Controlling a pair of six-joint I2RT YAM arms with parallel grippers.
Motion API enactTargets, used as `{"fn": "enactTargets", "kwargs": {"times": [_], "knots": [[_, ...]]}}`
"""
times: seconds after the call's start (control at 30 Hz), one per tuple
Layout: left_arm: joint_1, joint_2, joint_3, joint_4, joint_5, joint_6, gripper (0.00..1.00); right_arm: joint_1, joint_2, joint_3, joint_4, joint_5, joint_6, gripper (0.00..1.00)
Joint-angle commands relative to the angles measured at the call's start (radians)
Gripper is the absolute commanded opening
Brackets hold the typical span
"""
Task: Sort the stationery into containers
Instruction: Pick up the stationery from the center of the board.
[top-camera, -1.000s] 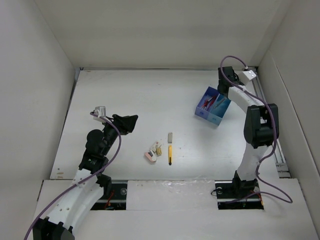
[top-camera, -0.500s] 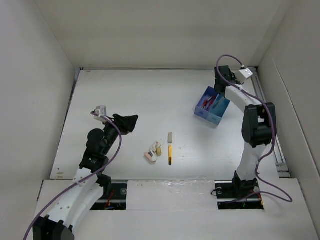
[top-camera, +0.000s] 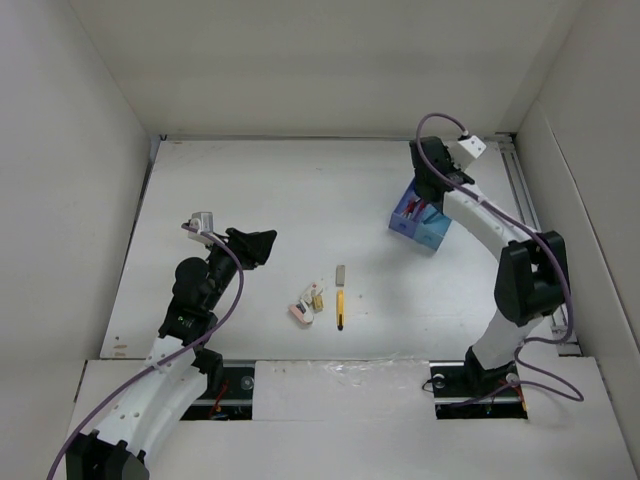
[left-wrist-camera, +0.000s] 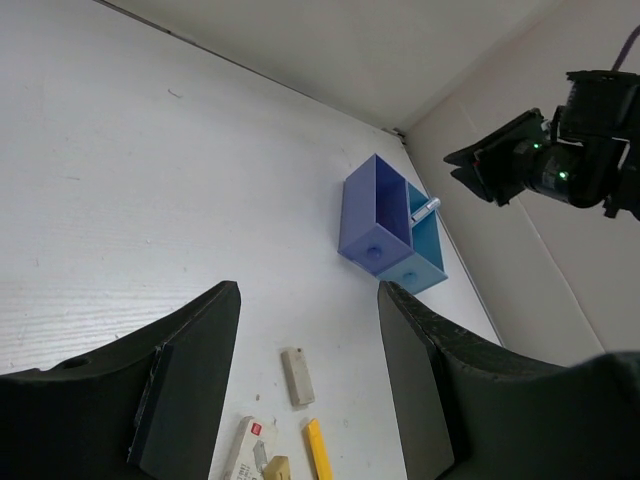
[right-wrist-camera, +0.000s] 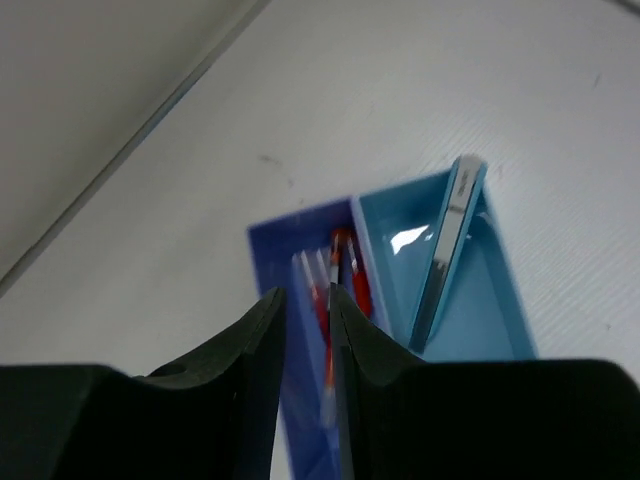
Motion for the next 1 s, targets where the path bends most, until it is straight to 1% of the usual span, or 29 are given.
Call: {"fn": "enactTargets", "kwargs": {"times": [0.0,0.03,0.07,0.1,0.13,0.23,0.27,0.33,0.37,0.5,0.67,0.7,0.73,0.77,0.87,0.9,0.97], "knots": [[-0.003,-0.004,0.002,0.047,0.009,-0.004,0.54,0.090,-0.088,-0.071,0.054,-0.082,-0.016,0.28],[-0.003,-0.014,0.002,0.047,0.009,-0.004,0.54,0.144,-0.097,-0.101,0.067,-0.093,-0.025,0.22],[-0.003,-0.014,0.002,0.047,0.018,-0.004,0.54,0.171,-0.108,-0.112,0.067,-0.093,-0.025,0.08],[-0.003,-0.014,0.002,0.047,0.018,-0.004,0.54,0.201,-0.108,-0.112,0.057,-0.104,-0.025,0.02],[-0.003,-0.014,0.002,0.047,0.018,-0.004,0.54,0.259,-0.108,-0.126,0.035,-0.104,-0.025,0.00],[-0.003,-0.023,0.002,0.047,0.018,-0.004,0.54,0.351,-0.097,-0.140,0.023,-0.131,-0.048,0.00],[-0.003,-0.023,0.002,0.047,0.018,-0.004,0.54,0.412,-0.086,-0.157,0.023,-0.150,-0.048,0.00],[-0.003,-0.023,0.002,0.047,0.018,-0.004,0.54,0.471,-0.057,-0.169,0.023,-0.174,-0.059,0.00],[-0.003,-0.023,0.002,0.047,0.018,-0.004,0.54,0.522,-0.044,-0.178,0.011,-0.185,-0.049,0.00],[-0.003,-0.032,0.002,0.047,0.018,-0.004,0.54,0.618,0.021,-0.178,0.001,-0.194,-0.003,0.00],[-0.003,-0.032,0.002,0.047,0.018,-0.004,0.54,0.685,0.067,-0.168,-0.041,-0.205,0.049,0.00],[-0.003,-0.032,0.002,0.047,0.018,-0.004,0.54,0.695,0.067,-0.168,-0.041,-0.196,0.059,0.03],[-0.003,-0.032,0.002,0.047,0.018,-0.004,0.54,0.710,0.067,-0.168,-0.055,-0.196,0.060,0.08],[-0.003,-0.032,0.002,0.047,0.018,-0.004,0.54,0.710,0.067,-0.168,-0.064,-0.196,0.060,0.16],[-0.003,-0.032,0.002,0.047,0.018,-0.013,0.54,0.731,0.056,-0.177,-0.074,-0.187,0.060,0.28],[-0.003,-0.032,0.002,0.047,0.018,-0.013,0.54,0.732,0.056,-0.177,-0.083,-0.187,0.069,0.36],[-0.003,-0.032,0.002,0.047,0.018,-0.013,0.54,0.732,0.056,-0.177,-0.094,-0.196,0.081,0.48]]}}
